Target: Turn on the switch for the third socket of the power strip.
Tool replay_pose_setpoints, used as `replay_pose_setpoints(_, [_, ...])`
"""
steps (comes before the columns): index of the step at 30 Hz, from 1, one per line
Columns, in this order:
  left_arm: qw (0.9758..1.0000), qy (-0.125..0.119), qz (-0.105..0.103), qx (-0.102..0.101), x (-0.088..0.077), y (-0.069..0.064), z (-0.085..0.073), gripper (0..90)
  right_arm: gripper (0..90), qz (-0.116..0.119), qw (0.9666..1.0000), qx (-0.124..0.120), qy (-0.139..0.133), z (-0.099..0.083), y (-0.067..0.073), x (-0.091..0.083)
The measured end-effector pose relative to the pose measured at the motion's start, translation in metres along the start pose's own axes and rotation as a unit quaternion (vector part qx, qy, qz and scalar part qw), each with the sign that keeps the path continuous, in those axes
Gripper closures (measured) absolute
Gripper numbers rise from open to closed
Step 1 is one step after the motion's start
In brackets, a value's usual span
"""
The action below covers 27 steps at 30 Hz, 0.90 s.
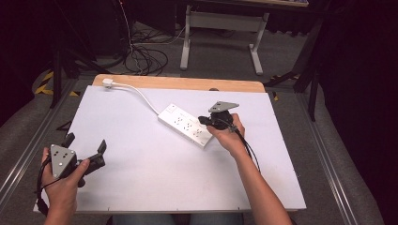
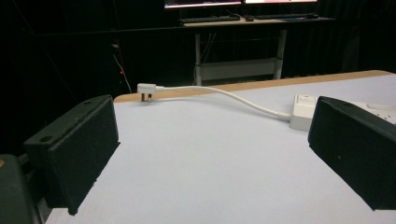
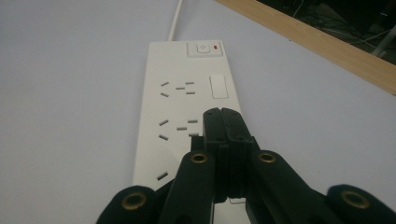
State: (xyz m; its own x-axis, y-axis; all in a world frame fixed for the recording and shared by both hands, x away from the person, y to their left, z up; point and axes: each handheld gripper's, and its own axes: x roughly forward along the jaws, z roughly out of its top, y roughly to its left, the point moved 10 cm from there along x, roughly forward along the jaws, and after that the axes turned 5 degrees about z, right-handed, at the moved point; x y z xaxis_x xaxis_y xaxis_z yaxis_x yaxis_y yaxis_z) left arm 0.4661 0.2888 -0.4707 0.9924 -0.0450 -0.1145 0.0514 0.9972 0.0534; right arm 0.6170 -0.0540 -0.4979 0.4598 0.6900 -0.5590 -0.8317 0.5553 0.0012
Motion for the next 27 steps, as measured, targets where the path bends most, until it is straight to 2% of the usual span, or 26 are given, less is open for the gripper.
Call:
replay_pose_setpoints(11, [1.0000, -0.001, 0.000, -0.002, 0.000, 0.000, 0.000, 2.3, 90.0, -0.002, 1.0000, 0.001, 0.007, -0.004, -0.002, 0.003])
replay_pose_setpoints(20, [1.0000, 0.001, 0.000, -0.001, -0.001, 0.000, 0.000, 2.2, 90.0, -0.007, 0.9997, -0.001, 0.024, -0.012, -0.004, 0.009])
replay_pose_setpoints(27, [1.0000, 0.000, 0.000, 0.000, -0.002, 0.000, 0.000, 2.3, 90.0, -0.011, 0.9998, 0.004, 0.019, -0.012, -0.008, 0.009])
